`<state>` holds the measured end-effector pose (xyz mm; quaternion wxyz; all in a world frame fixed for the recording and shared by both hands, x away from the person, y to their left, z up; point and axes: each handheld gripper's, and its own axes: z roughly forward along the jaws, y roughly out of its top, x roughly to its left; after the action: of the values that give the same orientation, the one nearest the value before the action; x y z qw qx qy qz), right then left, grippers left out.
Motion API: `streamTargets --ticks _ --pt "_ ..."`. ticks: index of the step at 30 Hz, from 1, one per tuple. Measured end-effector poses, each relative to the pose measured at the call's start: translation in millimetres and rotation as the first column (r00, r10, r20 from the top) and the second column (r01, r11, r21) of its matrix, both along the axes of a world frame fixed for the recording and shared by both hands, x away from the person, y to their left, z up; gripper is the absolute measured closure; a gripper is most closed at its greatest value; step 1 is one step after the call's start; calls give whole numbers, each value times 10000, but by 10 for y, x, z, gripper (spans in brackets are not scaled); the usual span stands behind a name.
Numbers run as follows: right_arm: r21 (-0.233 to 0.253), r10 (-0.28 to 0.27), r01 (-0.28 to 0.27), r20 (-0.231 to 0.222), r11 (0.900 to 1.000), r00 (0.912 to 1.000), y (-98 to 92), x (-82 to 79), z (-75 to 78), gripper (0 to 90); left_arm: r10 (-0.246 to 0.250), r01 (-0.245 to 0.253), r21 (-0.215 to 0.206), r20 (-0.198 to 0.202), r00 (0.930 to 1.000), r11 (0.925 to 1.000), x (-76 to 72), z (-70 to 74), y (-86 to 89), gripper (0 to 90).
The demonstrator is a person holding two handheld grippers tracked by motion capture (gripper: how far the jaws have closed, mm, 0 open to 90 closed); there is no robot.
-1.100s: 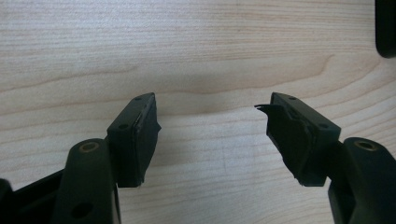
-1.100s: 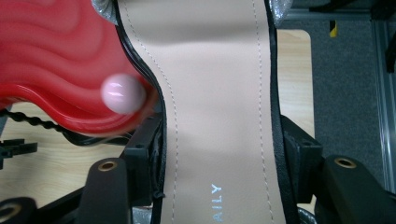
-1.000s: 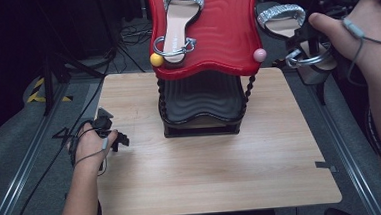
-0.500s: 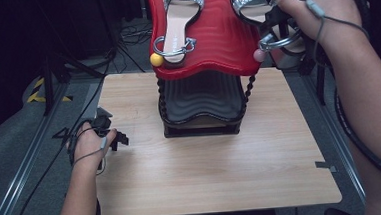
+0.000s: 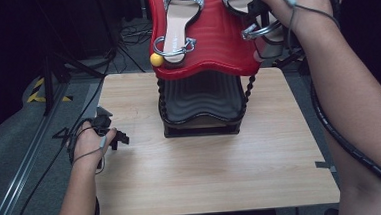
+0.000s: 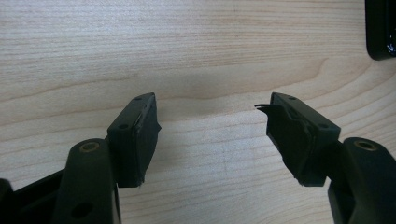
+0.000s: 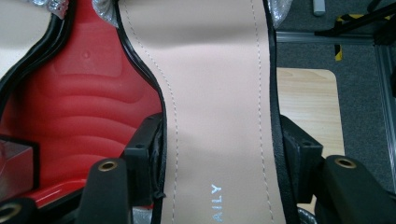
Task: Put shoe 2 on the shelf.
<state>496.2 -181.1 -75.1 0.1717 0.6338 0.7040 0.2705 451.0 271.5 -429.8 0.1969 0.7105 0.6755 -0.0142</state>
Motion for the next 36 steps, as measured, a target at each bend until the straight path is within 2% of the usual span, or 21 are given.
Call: streamTargets --ticks 13,16,18,29,32,36 --pt "42 75 -75 -10 10000 10000 330 179 -78 429 -226 226 28 -252 9994 9997 33 -50 -40 347" --pt "-244 22 -23 -49 9997 10000 428 220 -108 429 -188 189 32 -270 9995 9998 28 -58 -26 348" --pt "-480 2 3 108 9988 9999 478 246 -132 428 -185 185 15 -280 9994 9998 27 -62 -20 347" --pt "-240 54 -55 -43 9997 10000 485 350 -273 427 -138 139 23 -371 9992 9999 19 -80 -3 347" --pt "47 87 -87 -56 10000 9999 511 373 -339 427 -239 239 8 -464 9986 9997 28 -96 -26 347" --pt "-89 49 -49 -64 9999 10000 526 372 -382 426 -356 358 38 -496 9981 9994 34 -99 -32 345"
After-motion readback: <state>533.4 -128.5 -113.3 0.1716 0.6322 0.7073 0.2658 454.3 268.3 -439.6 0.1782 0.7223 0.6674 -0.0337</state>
